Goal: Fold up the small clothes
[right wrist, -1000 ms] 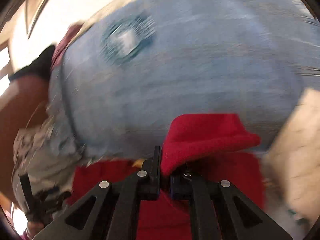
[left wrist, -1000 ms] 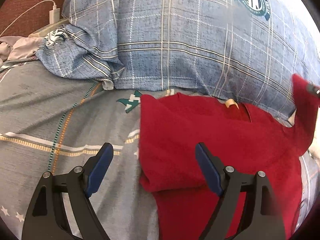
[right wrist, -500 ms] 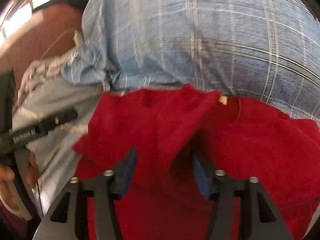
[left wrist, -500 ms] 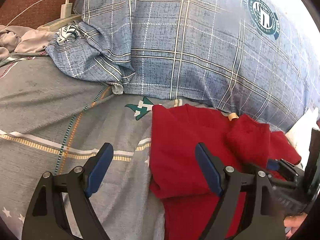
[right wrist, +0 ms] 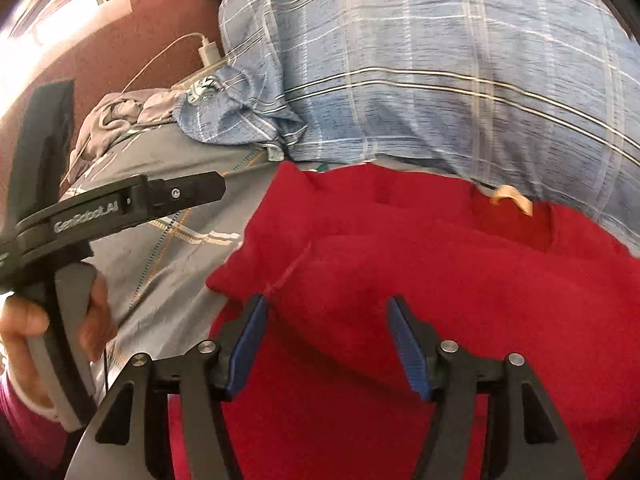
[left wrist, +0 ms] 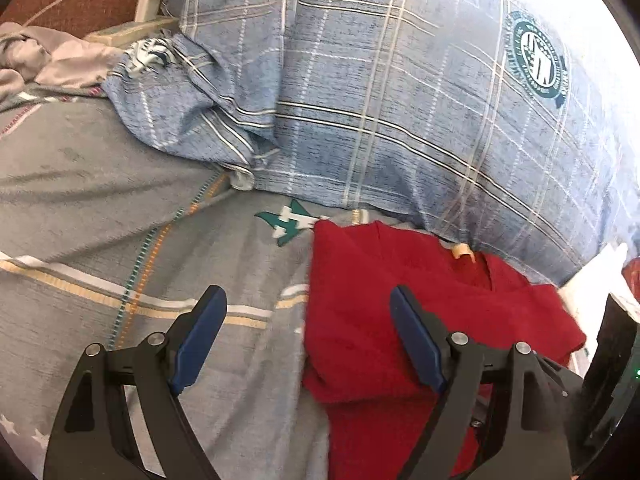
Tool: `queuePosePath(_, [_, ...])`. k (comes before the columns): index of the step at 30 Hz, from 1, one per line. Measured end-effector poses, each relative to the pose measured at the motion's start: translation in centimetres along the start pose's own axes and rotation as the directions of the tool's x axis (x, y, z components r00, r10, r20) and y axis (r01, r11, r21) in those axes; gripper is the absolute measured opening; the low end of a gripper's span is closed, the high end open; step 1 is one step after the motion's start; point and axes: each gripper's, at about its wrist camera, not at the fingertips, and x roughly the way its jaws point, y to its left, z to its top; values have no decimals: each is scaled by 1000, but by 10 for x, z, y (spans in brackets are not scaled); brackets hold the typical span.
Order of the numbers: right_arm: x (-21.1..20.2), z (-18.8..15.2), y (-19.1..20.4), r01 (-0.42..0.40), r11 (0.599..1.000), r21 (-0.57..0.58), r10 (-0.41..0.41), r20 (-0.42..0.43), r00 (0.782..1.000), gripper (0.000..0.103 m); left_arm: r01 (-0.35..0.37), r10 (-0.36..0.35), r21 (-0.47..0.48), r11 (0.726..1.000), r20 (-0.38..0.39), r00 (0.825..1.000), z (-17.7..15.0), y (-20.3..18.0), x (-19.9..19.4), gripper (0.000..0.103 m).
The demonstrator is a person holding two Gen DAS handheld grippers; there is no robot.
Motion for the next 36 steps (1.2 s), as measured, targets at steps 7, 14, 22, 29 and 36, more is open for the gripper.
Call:
queuePosePath(7, [-73, -25, -42, 46, 995, 92, -54, 83, 995, 66, 43, -39, 92, 995, -51, 998, -12, -34, 8, 84])
queuePosePath(14, [-131, -46, -90, 103, 971, 217, -134, 134, 982, 68, 57, -17, 213, 975, -184, 983, -29, -78, 33, 77])
queuePosePath(22, [-168, -53, -125, 184, 936, 299, -245, 184, 952, 68, 63, -10, 262, 963, -200, 980, -15, -97, 40, 2])
queuePosePath(29, [-175, -53, -163, 321, 891, 322, -365, 87, 927, 75, 78, -57, 218, 973, -100, 993, 28, -74, 5, 2])
queuePosePath(36, [-137, -51, -168, 318, 913, 254, -331, 9, 943, 73, 29, 2, 173, 985, -177, 984, 2, -39, 34, 2])
